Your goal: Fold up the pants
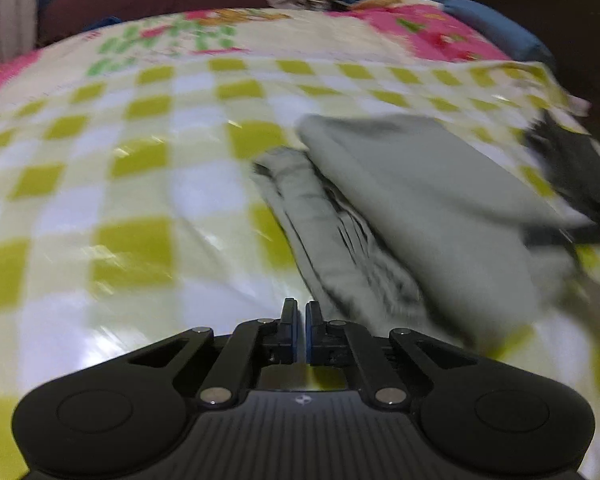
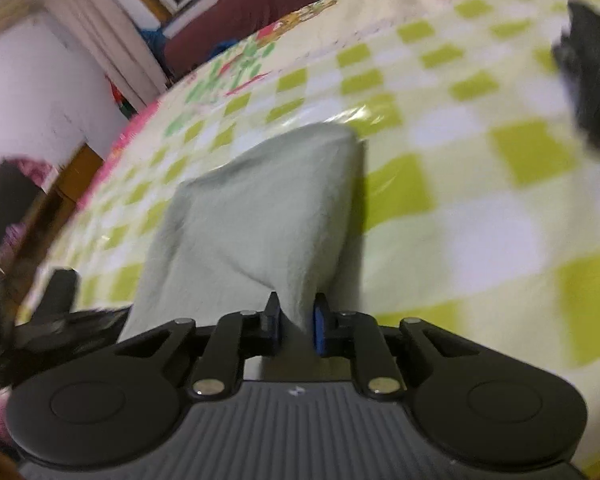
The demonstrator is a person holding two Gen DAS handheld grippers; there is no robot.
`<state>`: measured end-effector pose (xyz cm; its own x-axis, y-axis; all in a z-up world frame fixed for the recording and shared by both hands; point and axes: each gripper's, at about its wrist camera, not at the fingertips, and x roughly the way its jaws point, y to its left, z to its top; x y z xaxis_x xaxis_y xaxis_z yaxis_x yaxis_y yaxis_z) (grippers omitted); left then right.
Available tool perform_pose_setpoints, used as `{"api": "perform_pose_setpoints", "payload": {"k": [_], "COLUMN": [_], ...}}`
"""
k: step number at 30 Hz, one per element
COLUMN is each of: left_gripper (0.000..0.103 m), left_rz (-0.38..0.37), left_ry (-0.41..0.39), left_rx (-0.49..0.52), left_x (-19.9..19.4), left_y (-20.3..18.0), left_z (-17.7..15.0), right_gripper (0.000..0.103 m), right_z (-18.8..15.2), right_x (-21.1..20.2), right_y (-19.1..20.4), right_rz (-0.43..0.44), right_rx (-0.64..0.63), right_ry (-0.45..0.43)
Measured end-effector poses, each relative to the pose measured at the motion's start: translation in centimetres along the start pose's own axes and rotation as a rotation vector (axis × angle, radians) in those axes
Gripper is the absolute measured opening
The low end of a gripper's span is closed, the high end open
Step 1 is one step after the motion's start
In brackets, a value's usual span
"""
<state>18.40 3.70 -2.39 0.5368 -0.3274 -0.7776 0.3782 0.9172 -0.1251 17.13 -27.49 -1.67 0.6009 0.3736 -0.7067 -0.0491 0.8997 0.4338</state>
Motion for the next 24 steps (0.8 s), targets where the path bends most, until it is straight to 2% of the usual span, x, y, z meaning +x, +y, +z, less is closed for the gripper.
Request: {"api": "perform_pose_setpoints", "payload": {"k": [2,3,7,8,9,10,11,14,16,19,21,22,24], "left_gripper": [0.018,0.018,0.018,0.018,0.018,0.018,0.018,0.019,0.019,0.019,0.02,0.02,0.021], "left_rz": [0.001,-0.004,-0.01,-0.008,-0.006,-0.003,0.001,0.012,0.01,-0.006,-0.006,-0.012,-0.038], "left_ry": [-0.009,-0.013,-0.063,-0.075,-0.082,-0.086,-0.092,-0.127,-0.142,-0.156,-0.172,-0.183,-0.201], "left_rx": [0.006,-0.011,-0.066,-0.068,-0.075,-0.084,-0.089,-0.081,-0.086,-0.1,-0.077,-0.074,-0.08], "left_x": [-0.4,-0.6,-1.4,-1.4,-1.3,-1.2,-1.1,-1.2,-1.2,-1.2,-1.4,-1.7,-2.2], "left_y": [-1.6,-1.9,-2.4,-2.4,-2.4,-2.4,-2.4,-2.6,-2.7,-2.6,-2.8,-2.7,-2.6], "left_z": [-1.0,-1.2,-1.8,-1.8,-1.9,-2.1,-2.2,-2.7,-3.1,-3.5,-3.8,-3.9,-4.2], "right_gripper": [0.023,0.03,0.031,0.032,0.038,0.045,0.047,0.049,0.048,0.049,0.049,0.049,0.05], "right_z": [0.9,1.0,0.0,-0.6,-1.0,-1.5,-2.0,-3.4,-3.8,-3.1,-2.5,-2.5,-2.6], "right_x": [0.1,-0.3,-3.9,-4.8,-5.2,-5.0,-4.2,-0.8,1.3,4.1,4.5,4.0,4.2], "right_y": [-0.5,-0.4,2.8,4.4,5.8,7.6,9.3,13.3,14.3,14.4,13.9,14.3,15.9], "right_rz": [-0.046,-0.064,-0.216,-0.2,-0.163,-0.115,-0.079,-0.03,-0.049,-0.136,-0.12,-0.104,-0.129], "right_rx": [-0.045,-0.058,-0.209,-0.251,-0.279,-0.317,-0.361,-0.445,-0.433,-0.383,-0.307,-0.313,-0.409], "right_ry": [0.038,0.038,-0.146,-0.189,-0.201,-0.194,-0.177,-0.118,-0.078,-0.059,-0.025,-0.033,-0.072]}}
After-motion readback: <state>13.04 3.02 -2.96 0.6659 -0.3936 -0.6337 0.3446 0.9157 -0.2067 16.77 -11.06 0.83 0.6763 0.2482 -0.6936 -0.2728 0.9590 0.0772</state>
